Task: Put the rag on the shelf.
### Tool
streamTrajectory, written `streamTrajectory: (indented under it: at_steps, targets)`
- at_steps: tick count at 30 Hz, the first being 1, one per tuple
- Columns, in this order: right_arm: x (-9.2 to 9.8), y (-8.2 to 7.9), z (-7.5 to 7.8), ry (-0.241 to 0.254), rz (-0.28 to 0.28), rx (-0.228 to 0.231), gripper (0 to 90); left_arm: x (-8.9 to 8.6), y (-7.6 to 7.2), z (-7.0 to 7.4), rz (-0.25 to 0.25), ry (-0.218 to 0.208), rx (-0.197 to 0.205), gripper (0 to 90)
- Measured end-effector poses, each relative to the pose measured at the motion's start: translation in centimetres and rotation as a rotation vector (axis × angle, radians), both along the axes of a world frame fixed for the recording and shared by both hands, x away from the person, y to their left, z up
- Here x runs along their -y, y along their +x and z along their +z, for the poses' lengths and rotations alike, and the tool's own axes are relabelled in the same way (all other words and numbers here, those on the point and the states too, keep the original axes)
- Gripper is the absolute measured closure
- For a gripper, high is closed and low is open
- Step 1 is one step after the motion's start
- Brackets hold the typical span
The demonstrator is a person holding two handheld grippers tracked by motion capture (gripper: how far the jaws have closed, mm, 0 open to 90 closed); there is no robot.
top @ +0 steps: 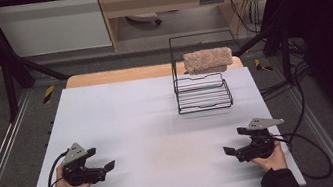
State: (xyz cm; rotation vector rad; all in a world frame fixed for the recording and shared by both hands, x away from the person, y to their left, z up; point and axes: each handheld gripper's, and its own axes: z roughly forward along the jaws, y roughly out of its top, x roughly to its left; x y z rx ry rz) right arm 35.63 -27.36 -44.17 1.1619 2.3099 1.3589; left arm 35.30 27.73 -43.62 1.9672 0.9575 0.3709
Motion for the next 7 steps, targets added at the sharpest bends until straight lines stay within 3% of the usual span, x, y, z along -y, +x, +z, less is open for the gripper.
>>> streamTrajectory:
  at_steps: [7]
  targets:
    - [0.07,-0.03,-0.25,-0.003,-0.004,0.005,0.3,-0.38,-0.35,-0.42,0.009,0.007,-0.004,7.5]
